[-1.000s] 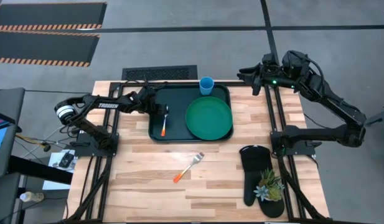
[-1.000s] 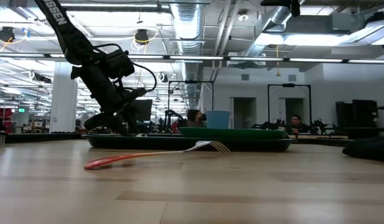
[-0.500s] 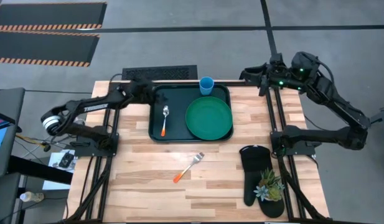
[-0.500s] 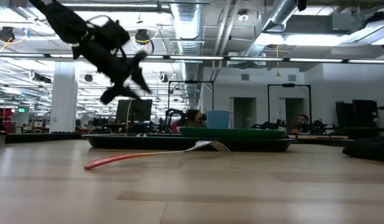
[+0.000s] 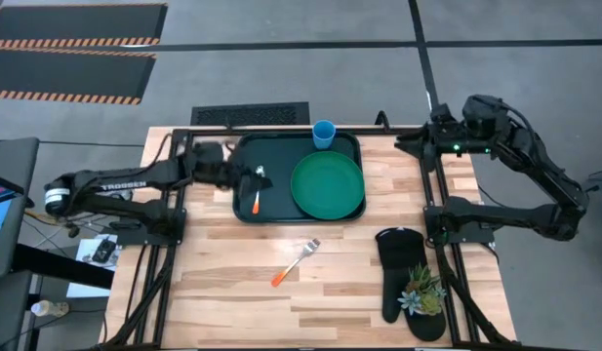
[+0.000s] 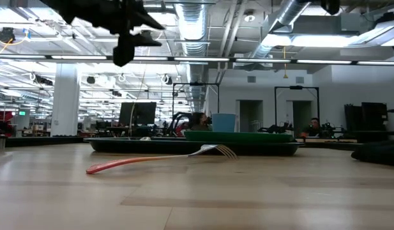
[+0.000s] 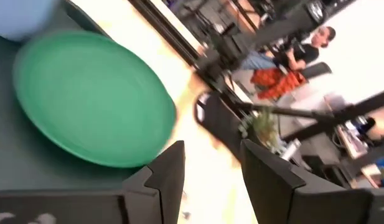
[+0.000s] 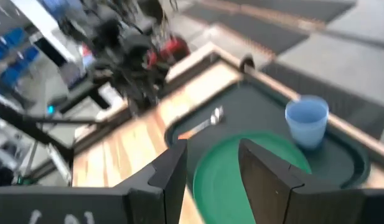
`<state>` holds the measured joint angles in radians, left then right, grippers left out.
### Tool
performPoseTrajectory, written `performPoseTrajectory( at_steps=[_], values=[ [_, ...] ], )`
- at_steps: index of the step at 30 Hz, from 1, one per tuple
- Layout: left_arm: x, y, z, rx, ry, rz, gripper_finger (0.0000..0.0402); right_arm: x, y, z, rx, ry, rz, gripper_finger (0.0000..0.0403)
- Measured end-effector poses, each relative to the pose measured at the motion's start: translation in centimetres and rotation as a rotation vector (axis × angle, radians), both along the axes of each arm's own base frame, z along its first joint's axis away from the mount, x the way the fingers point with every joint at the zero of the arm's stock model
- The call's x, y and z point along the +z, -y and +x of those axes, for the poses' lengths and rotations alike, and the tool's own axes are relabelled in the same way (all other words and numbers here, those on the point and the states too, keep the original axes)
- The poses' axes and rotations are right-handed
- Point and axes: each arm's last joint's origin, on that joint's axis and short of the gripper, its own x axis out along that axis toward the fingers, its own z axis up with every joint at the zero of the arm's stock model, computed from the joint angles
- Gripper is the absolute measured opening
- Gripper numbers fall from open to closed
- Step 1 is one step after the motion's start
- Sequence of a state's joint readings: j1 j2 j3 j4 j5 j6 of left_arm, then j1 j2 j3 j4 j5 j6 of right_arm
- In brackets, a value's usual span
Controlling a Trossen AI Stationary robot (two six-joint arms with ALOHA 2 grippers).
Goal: Pick and place plate/cup/fork/spoon on tray
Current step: Put the orange fork in between the green plate and the orange spoon on the black tray
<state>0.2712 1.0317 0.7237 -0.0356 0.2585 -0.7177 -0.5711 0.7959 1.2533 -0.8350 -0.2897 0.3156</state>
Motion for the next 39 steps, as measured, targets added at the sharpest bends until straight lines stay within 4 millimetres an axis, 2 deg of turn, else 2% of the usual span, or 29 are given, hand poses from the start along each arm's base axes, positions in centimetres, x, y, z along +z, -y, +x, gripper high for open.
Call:
performPoseTrajectory(
  at_steps=[4,8,16,23,27,33,39],
  values=[
    [-0.1,3.6,0.6,-0.015,-0.015,-0.001,0.0139,-0.7,-0.7,0.0,0.056,-0.071,0.045,0.0169],
    [-0.4,6.2,0.5,0.014,-0.057,0.002,0.0139,-1.2,-1.6,0.1,0.128,-0.126,0.078,0.0166],
    [-1.5,9.9,0.4,0.053,-0.117,-0.004,0.0139,-2.0,-3.3,0.1,0.263,-0.219,0.118,0.0168],
    [-3.3,11.8,1.4,0.047,-0.193,-0.087,0.0139,-2.2,-4.2,0.2,0.34,-0.239,0.12,0.0163],
    [-3.7,12.8,2.2,0.004,-0.164,-0.122,0.0139,-2.1,-4.7,0.3,0.383,-0.239,0.116,0.0162],
    [-2.4,13.3,2.9,-0.04,-0.082,-0.167,0.0139,-1.9,-5.2,0.5,0.434,-0.214,0.104,0.0162],
    [-0.1,13.4,3.2,-0.075,-0.112,-0.062,0.0139,-1.7,-5.6,0.7,0.41,-0.197,0.151,0.016]
  ],
)
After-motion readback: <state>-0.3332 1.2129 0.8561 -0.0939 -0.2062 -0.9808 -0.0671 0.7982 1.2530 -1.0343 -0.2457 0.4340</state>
